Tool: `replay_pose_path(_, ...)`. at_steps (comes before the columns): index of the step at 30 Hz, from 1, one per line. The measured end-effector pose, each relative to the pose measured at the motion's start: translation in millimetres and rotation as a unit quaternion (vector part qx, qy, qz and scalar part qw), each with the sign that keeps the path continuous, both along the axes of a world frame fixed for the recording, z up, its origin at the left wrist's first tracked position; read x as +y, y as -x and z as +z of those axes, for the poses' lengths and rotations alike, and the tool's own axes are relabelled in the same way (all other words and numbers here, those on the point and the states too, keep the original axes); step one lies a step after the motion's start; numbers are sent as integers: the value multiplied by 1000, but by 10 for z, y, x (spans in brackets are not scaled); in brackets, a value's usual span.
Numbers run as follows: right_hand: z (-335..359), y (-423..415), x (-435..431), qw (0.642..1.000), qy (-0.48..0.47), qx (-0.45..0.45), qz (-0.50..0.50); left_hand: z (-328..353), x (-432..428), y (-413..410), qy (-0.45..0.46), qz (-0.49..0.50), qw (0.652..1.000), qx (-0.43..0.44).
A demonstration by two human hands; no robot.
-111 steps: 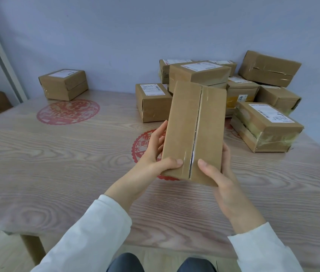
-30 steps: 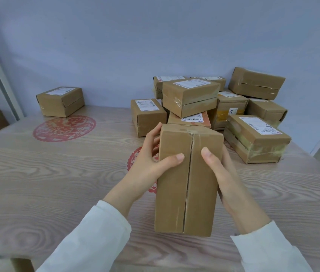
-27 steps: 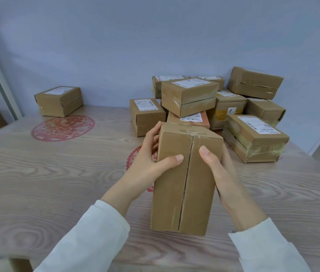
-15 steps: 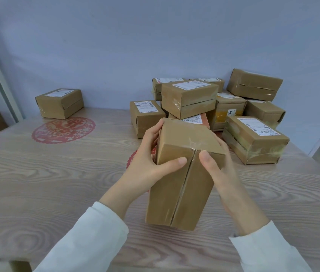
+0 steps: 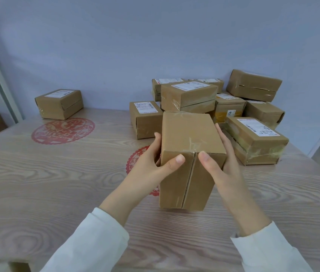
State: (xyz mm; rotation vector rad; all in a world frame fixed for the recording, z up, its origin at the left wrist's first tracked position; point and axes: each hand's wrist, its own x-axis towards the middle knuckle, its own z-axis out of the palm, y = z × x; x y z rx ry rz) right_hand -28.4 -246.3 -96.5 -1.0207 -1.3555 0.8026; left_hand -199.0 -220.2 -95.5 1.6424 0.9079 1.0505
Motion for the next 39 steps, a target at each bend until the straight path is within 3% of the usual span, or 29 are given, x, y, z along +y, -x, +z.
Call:
replay_pose_path(4, -76, 3, -12, 999, 17, -33, 11, -6, -11, -10, 16, 2, 1000, -17)
replay_pose_path(14, -131, 42, -14, 997, 35, 27, 59, -44, 10, 71, 33, -41, 997, -54)
replay_pose_path(20, -184, 24, -14, 995, 54, 6, 87, -60, 10, 79, 43, -32, 996, -78)
replay_pose_path(35, -214, 107, -12, 996, 38, 71, 31, -108, -25, 28, 38, 12, 996, -80)
replay_pose_path(39, -227, 128, -21, 997, 36, 49, 38, -138, 9, 46, 16, 28, 996, -86)
